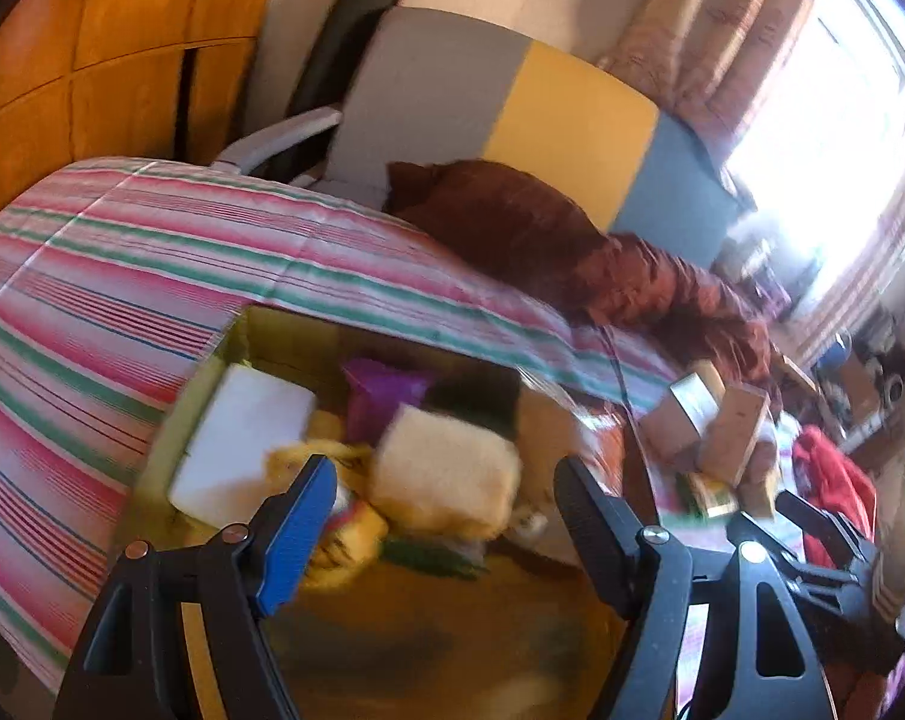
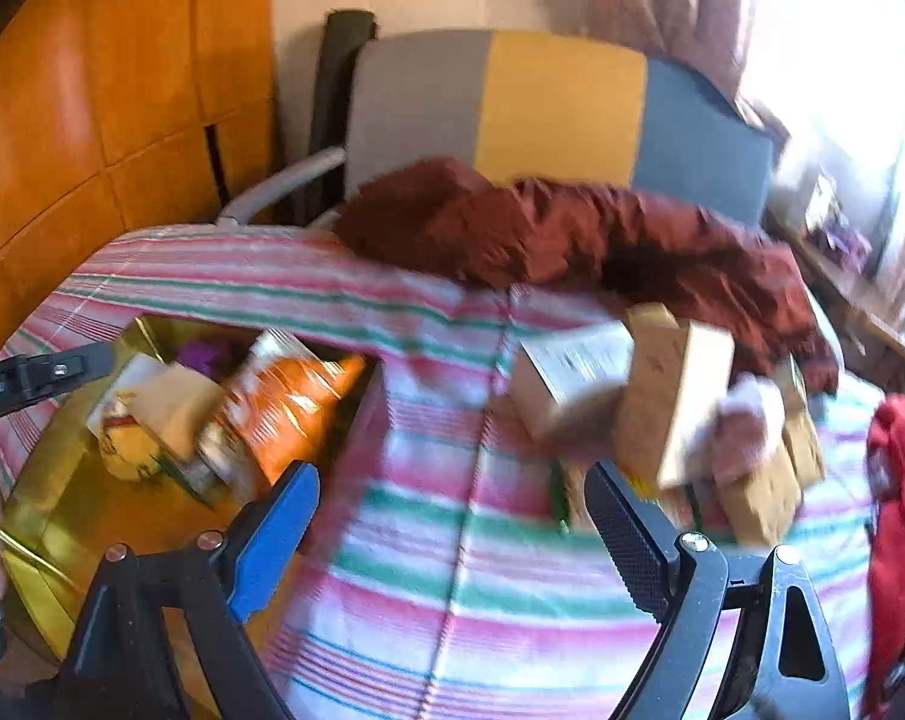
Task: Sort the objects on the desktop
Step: 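Move both open tools back toward the remaining items on the bed cover, then grasp the brown sponge with the right tool while the left tool grasps the pink striped sock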
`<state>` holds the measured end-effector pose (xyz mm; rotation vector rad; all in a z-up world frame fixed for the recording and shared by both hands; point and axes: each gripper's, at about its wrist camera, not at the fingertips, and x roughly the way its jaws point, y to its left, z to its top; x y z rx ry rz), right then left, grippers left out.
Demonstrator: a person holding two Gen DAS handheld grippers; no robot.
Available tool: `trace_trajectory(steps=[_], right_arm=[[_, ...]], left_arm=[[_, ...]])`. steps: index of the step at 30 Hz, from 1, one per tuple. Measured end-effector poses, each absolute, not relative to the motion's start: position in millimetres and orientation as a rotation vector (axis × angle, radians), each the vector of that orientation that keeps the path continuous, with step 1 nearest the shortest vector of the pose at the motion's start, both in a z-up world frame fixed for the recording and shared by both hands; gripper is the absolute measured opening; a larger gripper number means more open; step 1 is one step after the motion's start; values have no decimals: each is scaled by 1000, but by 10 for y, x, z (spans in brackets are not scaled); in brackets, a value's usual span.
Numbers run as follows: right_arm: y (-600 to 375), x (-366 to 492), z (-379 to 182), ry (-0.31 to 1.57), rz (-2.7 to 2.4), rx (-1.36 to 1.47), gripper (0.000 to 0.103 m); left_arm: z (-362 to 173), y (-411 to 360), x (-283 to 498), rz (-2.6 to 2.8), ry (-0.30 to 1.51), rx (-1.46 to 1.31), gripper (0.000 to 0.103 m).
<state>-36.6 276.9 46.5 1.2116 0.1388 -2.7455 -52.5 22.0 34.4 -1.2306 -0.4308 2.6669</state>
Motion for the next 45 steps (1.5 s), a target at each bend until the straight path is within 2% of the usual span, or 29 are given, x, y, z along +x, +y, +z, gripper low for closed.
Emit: trace_trajectory(steps=[9,19,25,34,36,37,38,40,45], right_arm=[[3439,-180,206,88,-2781,1388,91],[4516,-188,109,-80,-2849,1470,91],[4972,-551,74,-323,-2908,1469,91],[5114,-1154,-156,-370,-2857,1568,91],[5180,-1166,-218,-439,-2811,1578,88],[5210,-1145,-220,-479,-2778,1566,78],[5231,-1134,-214,-501,-2752,1559,72],[5244,-1087,-170,-473,-2735,1572,67],[5261,-838,-74,-297,-2762,1630,64]], left_arm=[[374,893,-234,2560,-194,-1192,76],[482,1552,1,2468,-39,-1102,76],[438,1878,89,2417,26,-1115,76],[348,2084,119,2382,94,-1154,76],[338,2120,98,2375,96,-1162,76],[335,2141,87,2370,97,-1162,76],[335,2168,74,2369,100,-1160,76],[327,2250,36,2357,108,-1161,76],[321,2515,-31,2331,133,-1155,76]])
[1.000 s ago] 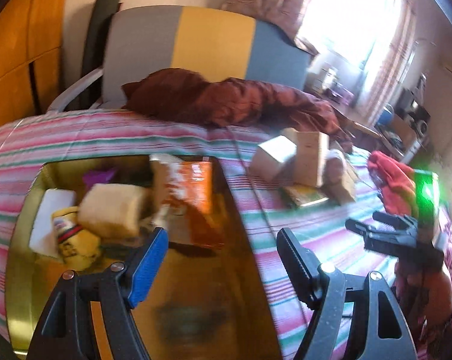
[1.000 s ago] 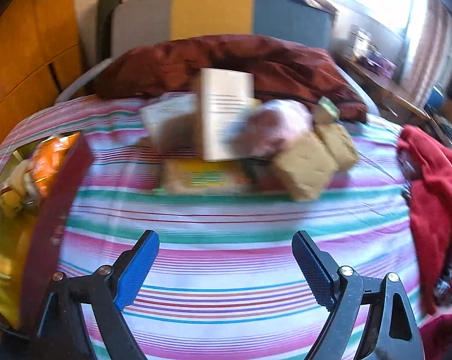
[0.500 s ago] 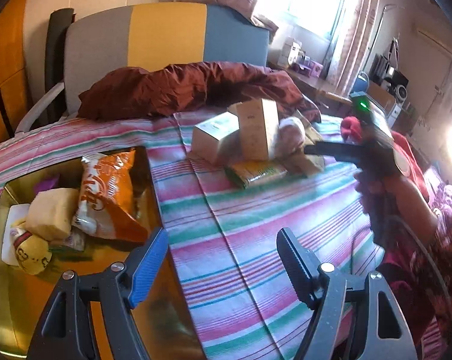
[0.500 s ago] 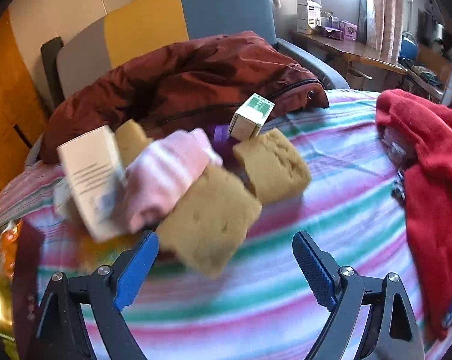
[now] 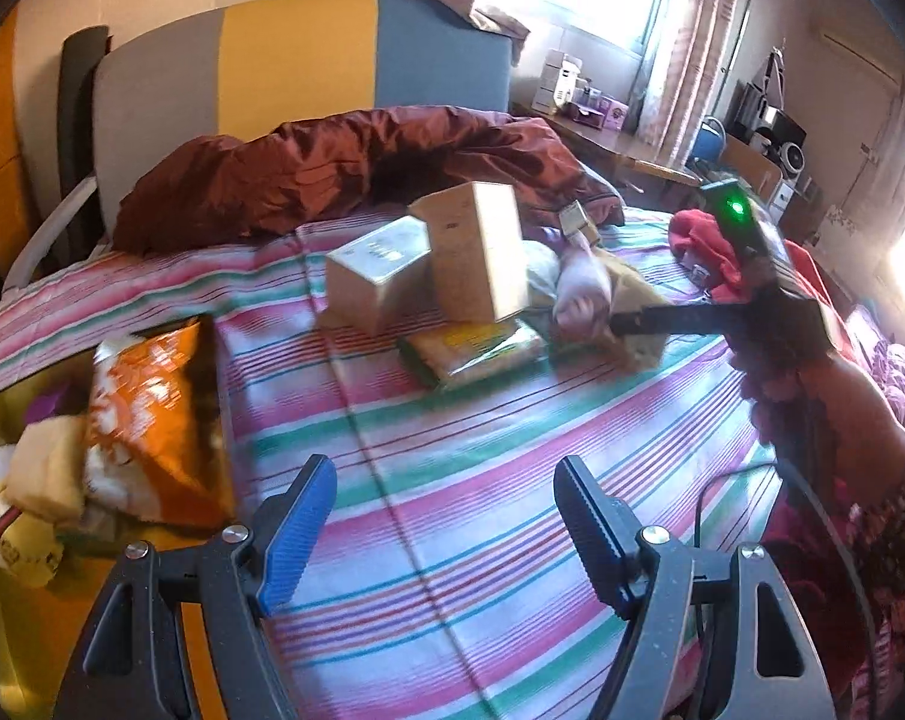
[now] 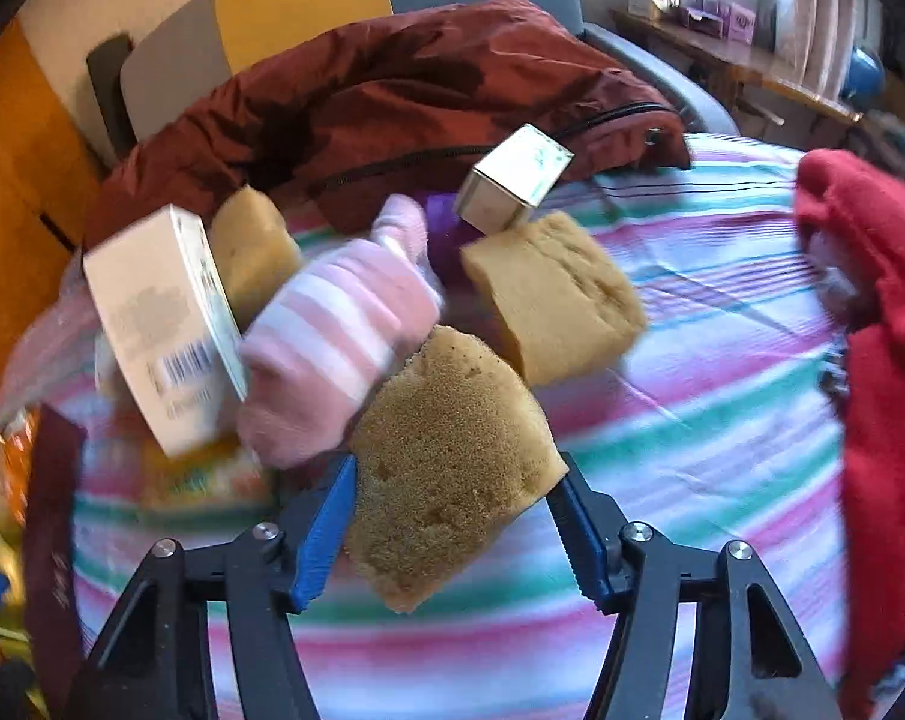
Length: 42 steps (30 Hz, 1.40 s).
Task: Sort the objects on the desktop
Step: 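Grasp the brown sponge with the right tool while the left tool grasps the pink striped sock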
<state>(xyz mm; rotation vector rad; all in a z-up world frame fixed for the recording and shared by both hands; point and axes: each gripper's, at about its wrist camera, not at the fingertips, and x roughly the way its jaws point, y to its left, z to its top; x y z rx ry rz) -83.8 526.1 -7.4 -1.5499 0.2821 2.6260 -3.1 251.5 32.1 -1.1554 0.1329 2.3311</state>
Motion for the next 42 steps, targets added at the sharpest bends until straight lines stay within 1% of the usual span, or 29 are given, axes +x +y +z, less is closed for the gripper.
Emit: trace_trajectory(steps=[2,4,5,7,10,12,16,17,19,26,27,28,29,31,37,38,42], right_arm=[[5340,-709,-47,248,2605,-1521,64],[5472,-587,-50,253,2577,-1483,64],[5548,-563,-63,280,2551,-1483,64],[5761,-522,-80,429,2503,-1486,64],[5948,-502,-114,529,2459,-1496,64],[5972,-476,-93,497,2442,-1478,64],[6034,-433,3,256,2358,-1393,64],[6070,-429,6,246,2344,-1385,64],[6136,-430,-35,308,2339,-1400,64],[6192,-413,-48,341,2339,-1398,64],[6164,-418,-49,347,2338,-1396,64],[6175,-419,-50,358,2339,-1395,64],[6182,-435,-66,365,2339,-1393,64],[6190,-438,-65,376,2341,-1388,64],[6153,-472,-62,380,2371,-1382,64],[6145,-470,-52,386,2381,-1378,64],[6080,-479,-24,390,2425,-1370,64]], left_arm=[[311,2668,-45,2305,151,-1149,76],[305,2837,-54,2284,185,-1136,76],[304,2937,-62,2276,205,-1126,76],[295,3111,-105,2263,232,-1118,76],[258,3383,-229,2205,199,-1150,76],[222,3584,-339,2167,175,-1171,76],[128,4004,-586,2130,187,-1201,76],[106,4078,-632,2127,194,-1211,76],[56,4232,-729,2114,201,-1223,76],[-252,4685,-1090,2071,220,-1314,74],[-312,4723,-1123,2054,221,-1330,71],[-360,4741,-1139,2050,227,-1338,60],[-395,4752,-1139,2057,240,-1339,51],[-463,4745,-1114,2096,299,-1301,45],[-515,4477,-962,2099,222,-1178,42],[-512,4436,-930,2102,221,-1159,40],[-483,4301,-764,2131,238,-1123,38]])
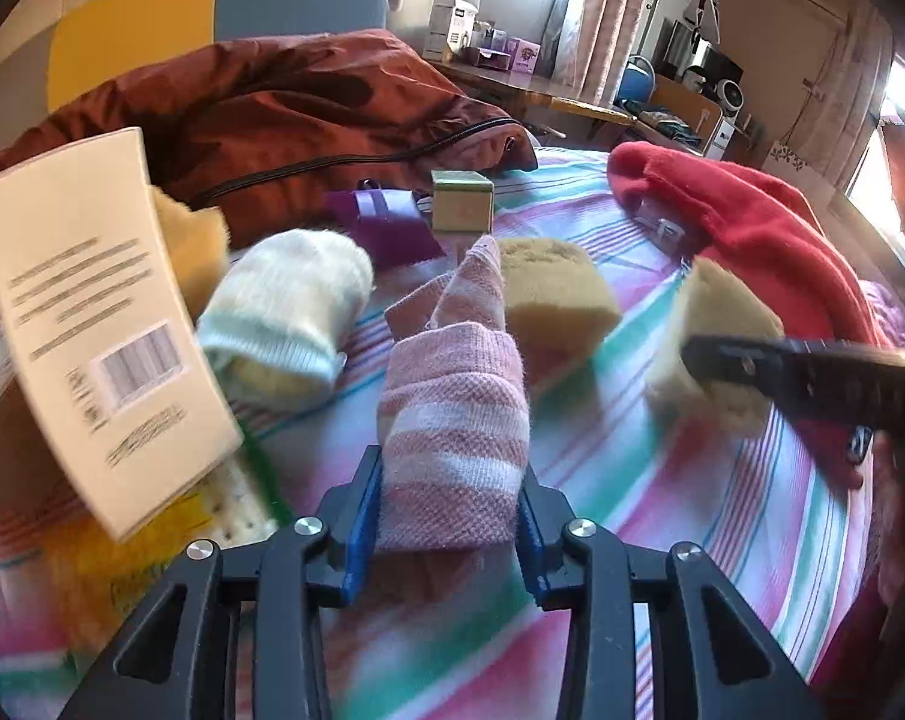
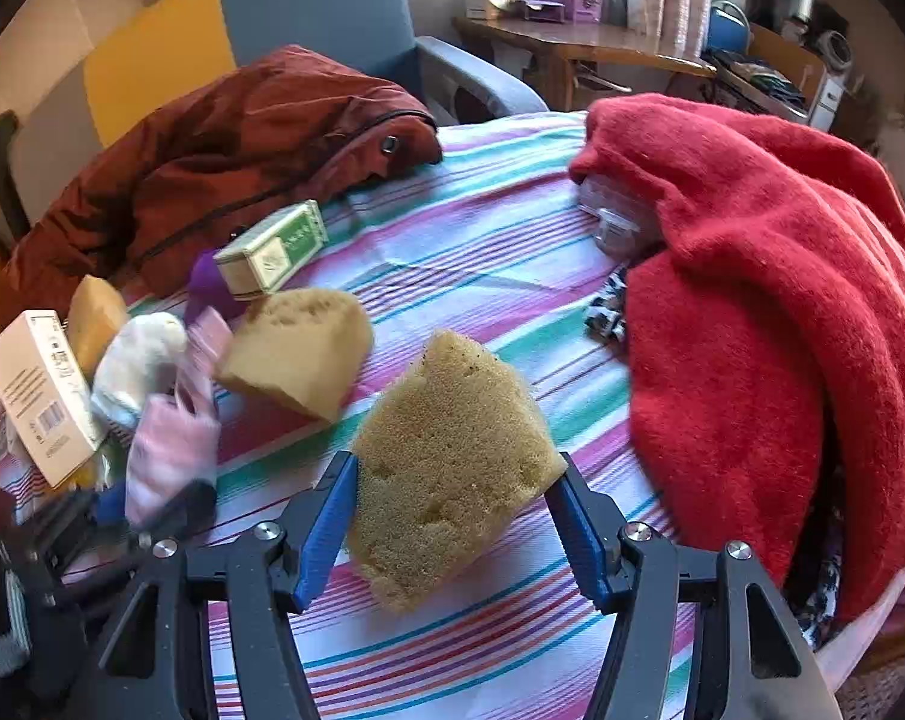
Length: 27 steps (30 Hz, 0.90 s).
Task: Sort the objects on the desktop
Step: 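Grasp the brown sponge with the right tool while the left tool grasps the pink striped sock, then lift the brown sponge and pink sock and carry them toward the gold tray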
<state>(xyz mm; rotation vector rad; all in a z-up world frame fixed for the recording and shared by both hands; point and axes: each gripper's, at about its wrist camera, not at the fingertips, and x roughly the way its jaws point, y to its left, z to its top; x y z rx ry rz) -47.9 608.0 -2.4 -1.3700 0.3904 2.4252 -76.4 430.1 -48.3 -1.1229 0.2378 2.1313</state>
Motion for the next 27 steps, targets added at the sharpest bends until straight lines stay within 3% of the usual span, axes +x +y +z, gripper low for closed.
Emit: trace_trajectory(steps=[10,27], right_arm=[[5849,-501,34,362,2550,-1358,63],[5286,-523,108,28,2709,-1306,63]], left_arm=[[-487,3996,-399,2170,246,-1085,38],[-474,3256,100,2167,157,-1051,37]])
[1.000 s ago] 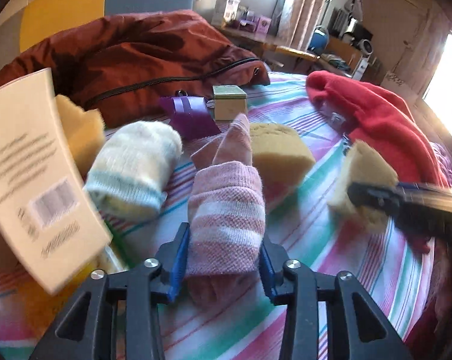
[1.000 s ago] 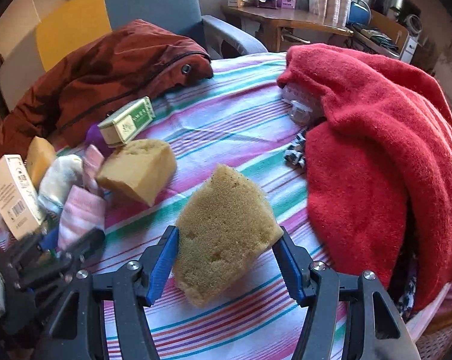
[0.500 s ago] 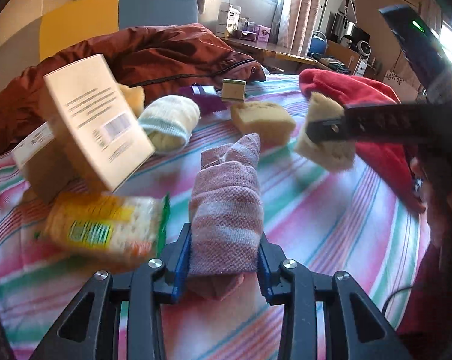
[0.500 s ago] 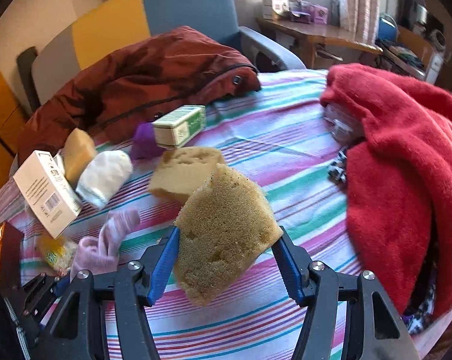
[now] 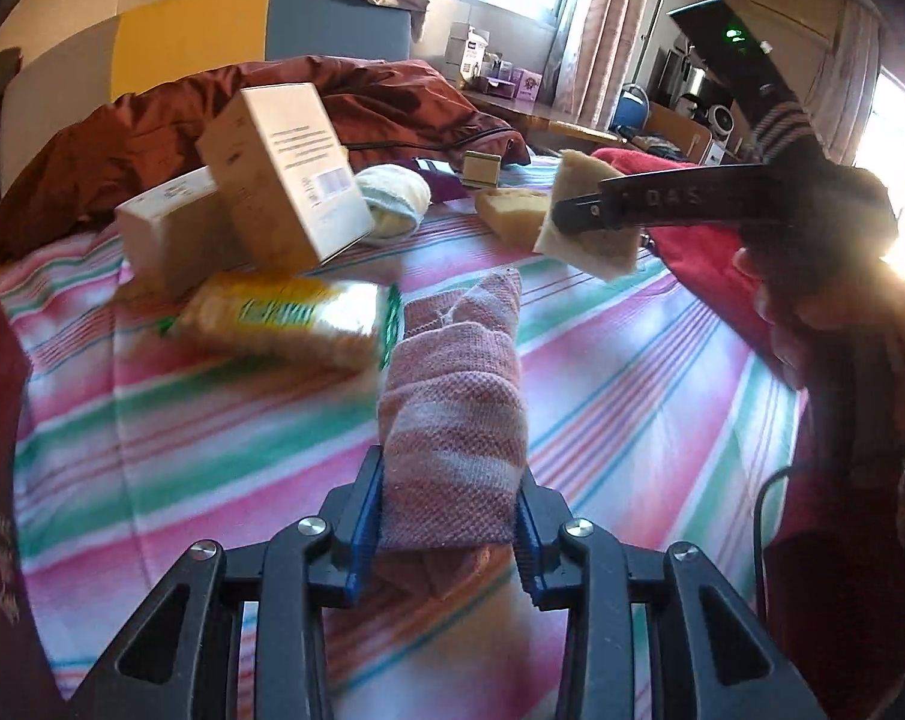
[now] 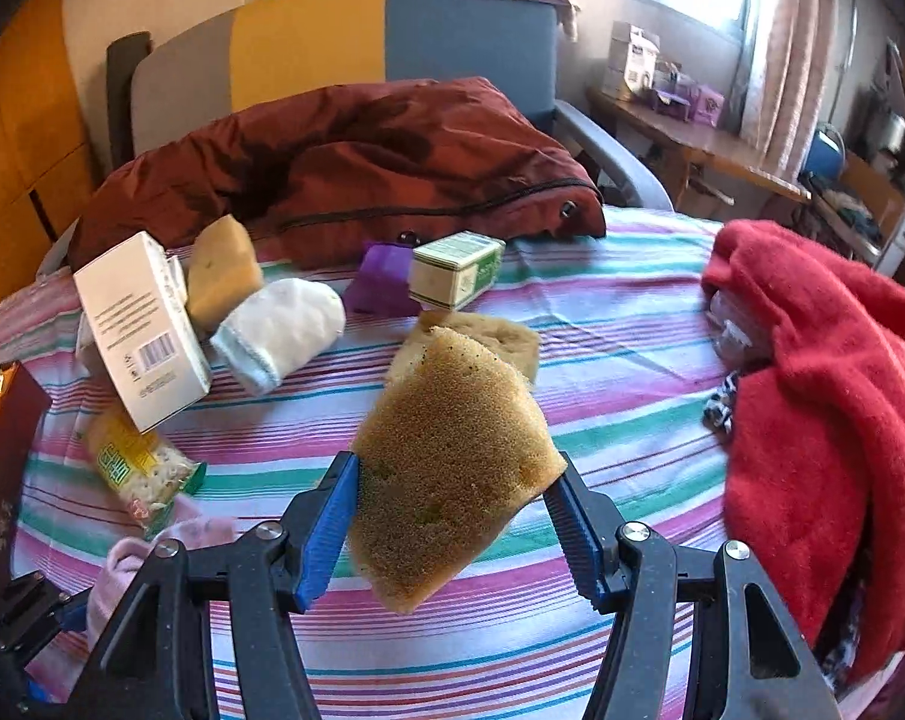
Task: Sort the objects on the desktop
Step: 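Lift the brown sponge and pink sock and carry them toward the gold tray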
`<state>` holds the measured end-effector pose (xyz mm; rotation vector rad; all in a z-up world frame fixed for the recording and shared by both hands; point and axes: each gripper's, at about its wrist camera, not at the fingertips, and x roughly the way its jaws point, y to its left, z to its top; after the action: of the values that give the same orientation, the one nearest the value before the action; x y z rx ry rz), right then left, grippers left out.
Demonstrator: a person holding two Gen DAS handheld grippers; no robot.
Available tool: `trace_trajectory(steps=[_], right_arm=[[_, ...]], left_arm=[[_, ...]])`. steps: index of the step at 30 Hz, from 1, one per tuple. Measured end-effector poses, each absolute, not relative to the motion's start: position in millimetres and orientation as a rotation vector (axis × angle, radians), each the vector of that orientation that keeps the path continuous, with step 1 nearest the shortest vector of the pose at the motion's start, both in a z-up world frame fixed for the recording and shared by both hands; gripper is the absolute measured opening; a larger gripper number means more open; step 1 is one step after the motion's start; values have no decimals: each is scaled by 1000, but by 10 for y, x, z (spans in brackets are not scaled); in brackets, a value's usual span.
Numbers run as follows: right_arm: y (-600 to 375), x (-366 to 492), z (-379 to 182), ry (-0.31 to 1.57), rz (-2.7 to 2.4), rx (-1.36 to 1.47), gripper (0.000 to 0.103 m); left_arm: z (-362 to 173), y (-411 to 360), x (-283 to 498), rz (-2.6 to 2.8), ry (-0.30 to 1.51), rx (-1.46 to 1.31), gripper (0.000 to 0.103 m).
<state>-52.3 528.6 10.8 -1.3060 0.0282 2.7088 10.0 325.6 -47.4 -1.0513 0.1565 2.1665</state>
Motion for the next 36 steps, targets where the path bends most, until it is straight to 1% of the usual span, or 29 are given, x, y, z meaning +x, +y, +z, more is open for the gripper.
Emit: trace_trajectory(steps=[3,5,14,19,28,36], right_arm=[[5173,-511,81,23,2697,-1373,63],[5080,-440,59,60,2687,-1429,63],[4823,159,120,306,2647,-1448,63],[4704,391,76,416,2611,-1454,63],[4383,681,211,487,2674,-1409,63],[3883,652,415,482,2794,-1424,63]], left_arm=[[-481,3165,138,2161,129,-1045,37],[-481,3134,152,2157,122,-1043,37],[-449,2958,231,2138,103,-1056,35],[-371,2811,421,2138,153,-1038,34],[-46,2399,842,2146,168,-934,34],[192,1772,783,2261,60,-938,34]])
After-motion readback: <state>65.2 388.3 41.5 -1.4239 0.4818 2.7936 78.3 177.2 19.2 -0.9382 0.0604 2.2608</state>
